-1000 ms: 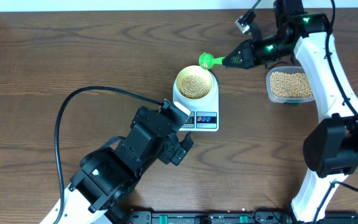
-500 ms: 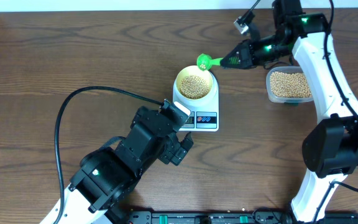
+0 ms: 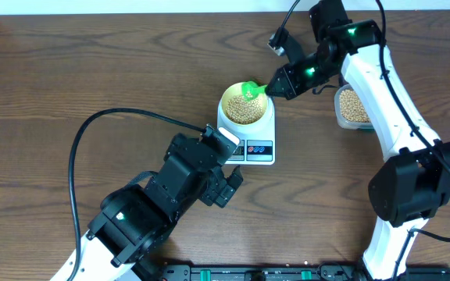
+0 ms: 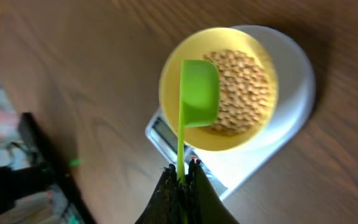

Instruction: Scoop item into bowl and weigh 50g on scale

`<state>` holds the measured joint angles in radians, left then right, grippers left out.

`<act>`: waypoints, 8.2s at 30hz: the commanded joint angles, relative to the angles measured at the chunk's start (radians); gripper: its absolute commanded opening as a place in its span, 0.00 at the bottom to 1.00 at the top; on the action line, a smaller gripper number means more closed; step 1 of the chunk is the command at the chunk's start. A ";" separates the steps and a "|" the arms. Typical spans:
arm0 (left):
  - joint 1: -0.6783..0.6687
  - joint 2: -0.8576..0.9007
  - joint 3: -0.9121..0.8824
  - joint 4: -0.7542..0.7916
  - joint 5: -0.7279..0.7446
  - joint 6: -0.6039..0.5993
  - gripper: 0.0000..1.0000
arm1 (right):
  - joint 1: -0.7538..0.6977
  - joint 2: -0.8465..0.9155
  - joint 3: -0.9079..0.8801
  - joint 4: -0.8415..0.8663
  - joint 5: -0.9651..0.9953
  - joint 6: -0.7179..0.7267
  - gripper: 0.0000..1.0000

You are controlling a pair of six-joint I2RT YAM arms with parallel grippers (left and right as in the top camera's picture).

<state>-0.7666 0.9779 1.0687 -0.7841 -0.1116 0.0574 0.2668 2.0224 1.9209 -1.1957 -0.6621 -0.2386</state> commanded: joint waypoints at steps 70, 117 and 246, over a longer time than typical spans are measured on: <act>0.004 -0.005 0.030 0.001 -0.013 0.014 0.98 | 0.160 -0.011 0.013 0.041 0.289 -0.198 0.01; 0.004 -0.005 0.030 0.001 -0.013 0.014 0.98 | 0.206 -0.011 0.012 0.056 0.447 -0.370 0.01; 0.004 -0.005 0.030 0.000 -0.013 0.014 0.98 | 0.247 -0.006 -0.157 0.182 0.365 0.104 0.01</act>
<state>-0.7666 0.9779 1.0687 -0.7845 -0.1116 0.0574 0.5110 2.0224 1.7718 -1.0122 -0.2848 -0.1600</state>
